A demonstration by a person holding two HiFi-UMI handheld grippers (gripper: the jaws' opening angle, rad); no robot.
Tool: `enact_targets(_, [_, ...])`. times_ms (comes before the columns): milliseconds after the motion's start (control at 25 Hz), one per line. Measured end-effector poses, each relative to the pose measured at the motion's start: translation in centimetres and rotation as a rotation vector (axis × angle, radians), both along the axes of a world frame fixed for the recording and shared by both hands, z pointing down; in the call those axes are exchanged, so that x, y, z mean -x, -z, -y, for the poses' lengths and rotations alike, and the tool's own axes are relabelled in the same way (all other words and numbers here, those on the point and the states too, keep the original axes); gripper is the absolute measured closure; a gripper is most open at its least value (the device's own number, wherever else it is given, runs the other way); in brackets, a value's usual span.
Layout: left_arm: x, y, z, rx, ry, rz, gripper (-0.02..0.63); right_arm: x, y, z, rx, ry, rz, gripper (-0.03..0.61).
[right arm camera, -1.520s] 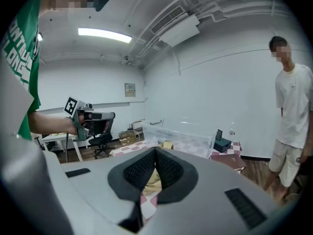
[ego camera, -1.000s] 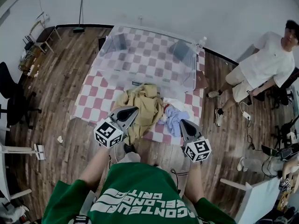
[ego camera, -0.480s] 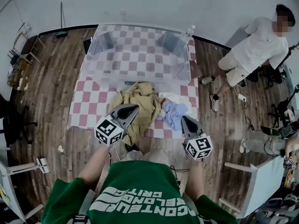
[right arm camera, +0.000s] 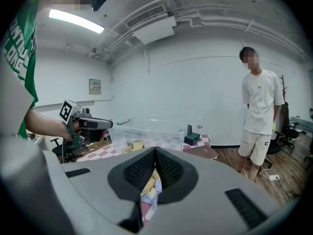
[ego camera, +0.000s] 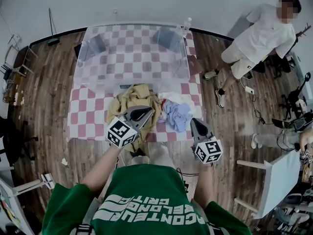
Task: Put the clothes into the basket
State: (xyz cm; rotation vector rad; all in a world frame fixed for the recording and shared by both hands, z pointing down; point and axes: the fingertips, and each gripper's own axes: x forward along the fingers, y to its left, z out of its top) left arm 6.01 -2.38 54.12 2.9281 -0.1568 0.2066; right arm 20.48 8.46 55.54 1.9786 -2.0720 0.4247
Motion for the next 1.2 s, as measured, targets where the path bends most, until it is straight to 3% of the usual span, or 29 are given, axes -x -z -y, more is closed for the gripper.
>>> enact_targets(320, [-7.5,-2.7,-0.3,-0.028,-0.102,0.050,0.611,-4.8,-2.7,1.1,0.012,-0.037,0.021,0.569])
enact_targets(600, [-13.2,-7.3,0.0,-0.026,-0.174,0.107,0.611,-8.2,-8.2,2.2,0.092,-0.048,0.018,0.569])
enact_targets(1000, [-16.9,-13.7,0.0,-0.022,-0.223,0.244,0.607,-9.4,-14.5,3.1,0.207,-0.028,0.075,0.568])
enact_targets(1120, [-17.6,-16.6,0.1,-0.018,-0.233,0.327,0.482,-9.6,-16.2,3.6,0.242,-0.020,0.076,0.561])
enact_targets(1200, [-17.9,-18.9,0.2,-0.015,-0.244,0.378,0.442,-9.6,-17.3,4.0,0.262,-0.009,0.082,0.525])
